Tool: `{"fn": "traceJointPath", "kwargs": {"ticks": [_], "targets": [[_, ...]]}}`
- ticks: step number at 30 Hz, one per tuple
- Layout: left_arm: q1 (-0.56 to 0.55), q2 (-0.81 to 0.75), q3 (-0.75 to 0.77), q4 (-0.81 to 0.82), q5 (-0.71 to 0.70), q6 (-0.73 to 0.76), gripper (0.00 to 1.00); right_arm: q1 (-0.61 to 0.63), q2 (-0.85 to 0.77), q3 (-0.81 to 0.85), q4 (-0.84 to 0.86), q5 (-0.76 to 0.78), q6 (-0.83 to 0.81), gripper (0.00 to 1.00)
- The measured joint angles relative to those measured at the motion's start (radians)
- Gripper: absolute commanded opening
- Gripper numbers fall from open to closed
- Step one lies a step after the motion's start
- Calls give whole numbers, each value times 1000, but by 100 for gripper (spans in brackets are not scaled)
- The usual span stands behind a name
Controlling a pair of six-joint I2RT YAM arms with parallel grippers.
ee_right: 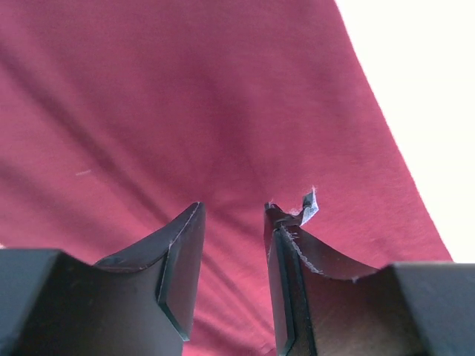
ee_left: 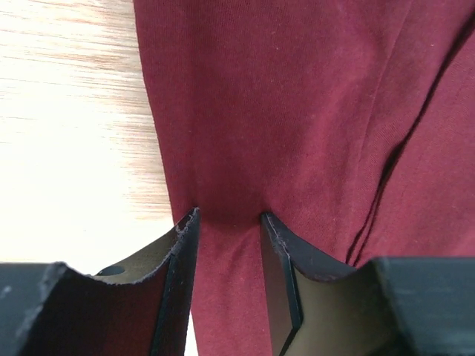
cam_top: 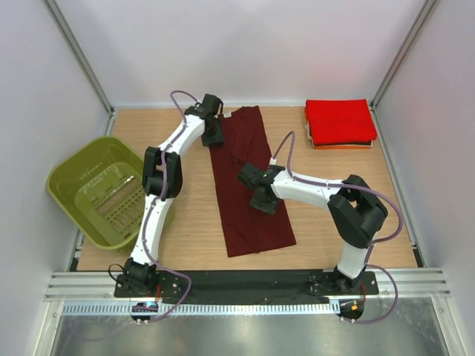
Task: Fold and stack the t-shirts
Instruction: Fold the tshirt
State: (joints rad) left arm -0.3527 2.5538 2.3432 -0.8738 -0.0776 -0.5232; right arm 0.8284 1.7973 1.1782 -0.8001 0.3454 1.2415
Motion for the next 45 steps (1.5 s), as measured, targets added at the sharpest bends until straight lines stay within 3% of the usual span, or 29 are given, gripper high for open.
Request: {"fn": "traceJointPath", "kwargs": {"ticks": [8,14,18,24,31,38,45], "targets": [[3,-145,-156,7,59,-23,41,-6,-182,8,-16,-69,-182,45],[-18,-333,-189,-31,98,-47,41,-60,-426,-178,-24,-180,-288,36],[-68,-483,-263,-53,105,-57,41,-84,-487,-297,-34,-238,-323,30],[-220,-687,-518,-113,95,-83,40,-84,-504,-463,21,-299,-331,29],[-335,-900,-959,-143,89,-182,41,-84,-530,-579,67,-331,-327,29],[-367,-1135,-1185,-101,145,-283,41,-84,-594,-573,37,-353,-330,38],[-435,-1140,-1376,58,231,-406,42,-167,-619,-445,6,-442,-420,40]]}}
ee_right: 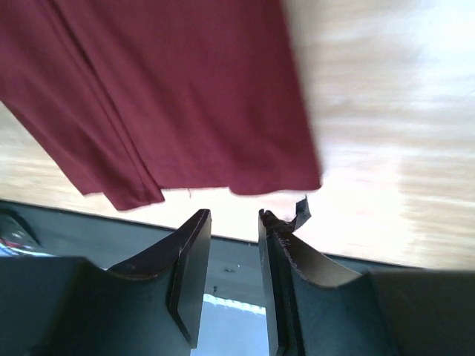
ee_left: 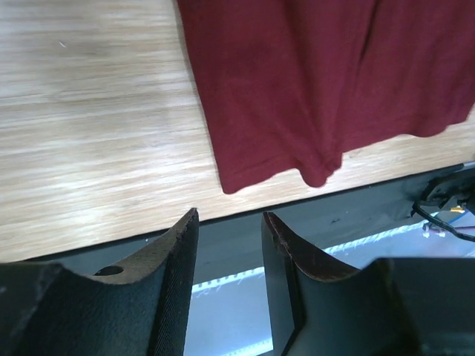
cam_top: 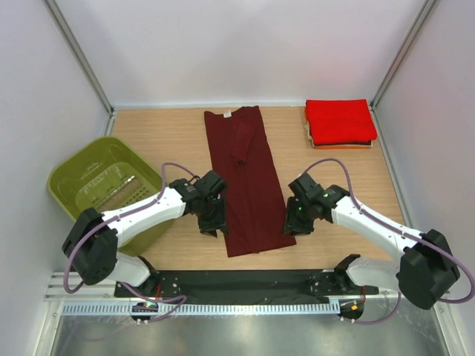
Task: Fold and stack the t-shirts
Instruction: Fold the tshirt
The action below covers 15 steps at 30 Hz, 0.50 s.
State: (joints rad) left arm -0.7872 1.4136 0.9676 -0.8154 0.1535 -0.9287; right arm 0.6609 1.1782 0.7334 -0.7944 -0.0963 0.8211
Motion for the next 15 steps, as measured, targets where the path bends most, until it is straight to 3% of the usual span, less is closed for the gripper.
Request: {"fn": "traceJointPath", "kwargs": {"ticks": [5,10,15], "targets": [[-19,31,-87,97,19,-74,44,-177,90,49,-20,-66,-124,41],[-54,57,-151,162,22,-134,45,-231,168,63,-30,-132,-208,48],[-90,82,-171,198,23,-186,44,-272,183,34,-14,-177,-242,48]]}}
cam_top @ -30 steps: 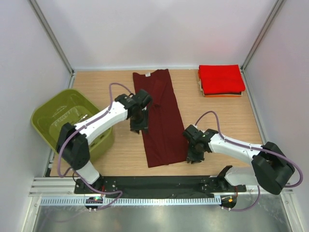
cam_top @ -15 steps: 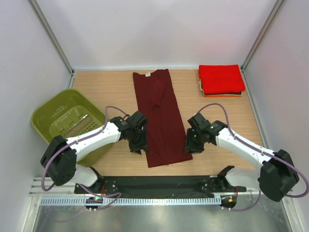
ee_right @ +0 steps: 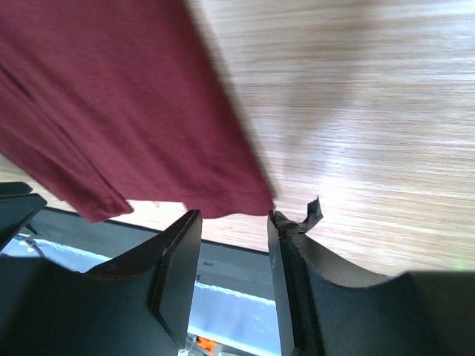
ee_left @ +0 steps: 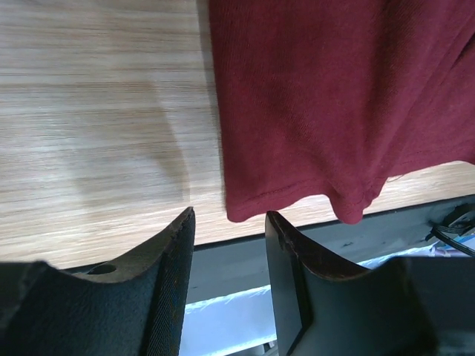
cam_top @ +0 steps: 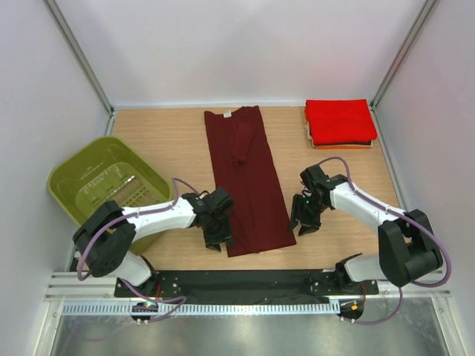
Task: Fold and stack the t-shirts
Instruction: Fold the tshirt
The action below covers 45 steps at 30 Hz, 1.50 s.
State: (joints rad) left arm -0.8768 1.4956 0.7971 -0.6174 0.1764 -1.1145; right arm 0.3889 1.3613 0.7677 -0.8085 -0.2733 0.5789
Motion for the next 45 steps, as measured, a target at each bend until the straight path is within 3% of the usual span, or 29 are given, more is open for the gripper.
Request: {"fn": "traceJointPath", "kwargs": {"ticks": [11,17,18,19,21,26,29,37,40,42,45], "targets": [[-12,45,-3,31,-11,-41,41,-19,98,-71,47,0,2,43],[-13,54,-3,41,-12,-56,19,-20,88,-80,50,5,10,39],[-13,54,-3,41,-13,-56,11,-20,87,-82,51,6,11,38],[-13,55,-3,41,-14,-59,3,-20,84,-84,52,5,11,35],[-13,55,-3,40,-19,-53,0,-20,79,-90,58,5,14,31],[-13,47,-3,26,-25,-55,0,-20,43,-127,101,-20,28,17],[-13,25,-3,13,-27,-55,0,-20,14,-150,124,-31,43,1],[-13,-27,-3,-21,-34,-56,0,-20,-75,-188,128,-18,95,1],[-13,-30,-4,-35,-34,-55,11,-20,-125,-219,130,-18,128,1],[-13,-30,-5,-46,-34,-52,23,-20,-148,-236,129,-18,140,10],[-13,-31,-10,-63,-35,-55,32,-20,-161,-240,122,-14,154,36]]}}
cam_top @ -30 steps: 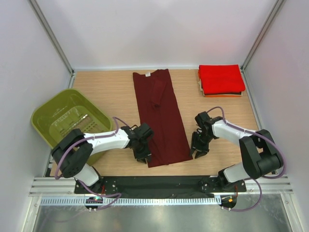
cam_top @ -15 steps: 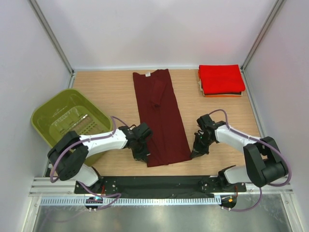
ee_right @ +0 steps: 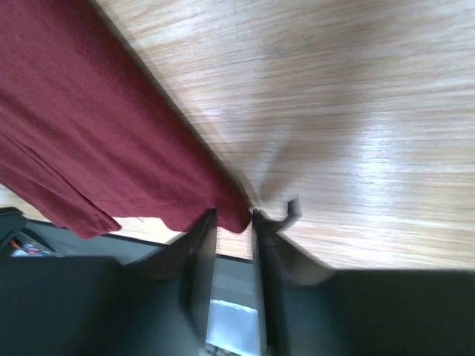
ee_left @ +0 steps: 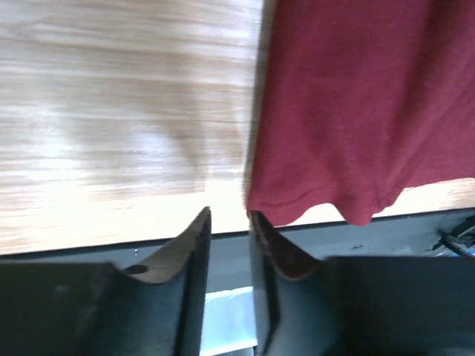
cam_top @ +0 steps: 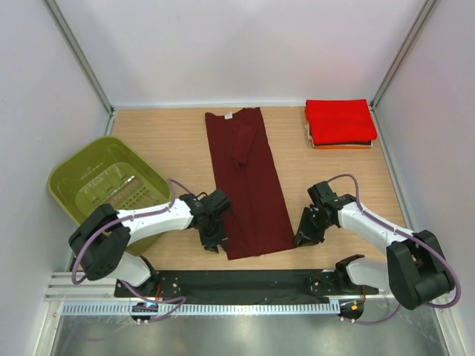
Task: Fold and stack the t-shirts
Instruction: Fold the tshirt
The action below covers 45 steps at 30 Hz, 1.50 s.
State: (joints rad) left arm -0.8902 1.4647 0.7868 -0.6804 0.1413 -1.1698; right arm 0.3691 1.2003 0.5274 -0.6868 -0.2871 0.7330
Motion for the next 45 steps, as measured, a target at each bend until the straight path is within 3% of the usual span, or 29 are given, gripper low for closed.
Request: {"fn": "traceJointPath", "kwargs": {"ticks": [5,22,27,28,30,32,34,45], "targets": [[0,-20,-4,-7,-1,-4,40,0,2,32,-37,22,-2,43],[-22,-61,-124,187,47,-116,38,0,58,31,-27,43,-22,38],[-27,-36,-124,201,47,-130,29,0,58,20,-13,21,-21,34],[-28,-31,-124,202,46,-132,26,0,58,18,-10,17,-21,30],[-30,-24,-124,203,47,-138,8,0,56,13,-2,10,-19,21],[-32,-22,-124,203,46,-137,0,0,56,10,5,10,-20,6],[-32,-22,-123,202,46,-135,0,0,51,9,8,8,-16,1],[-32,-58,-54,142,42,-135,0,0,-39,51,-48,38,-11,1]]}}
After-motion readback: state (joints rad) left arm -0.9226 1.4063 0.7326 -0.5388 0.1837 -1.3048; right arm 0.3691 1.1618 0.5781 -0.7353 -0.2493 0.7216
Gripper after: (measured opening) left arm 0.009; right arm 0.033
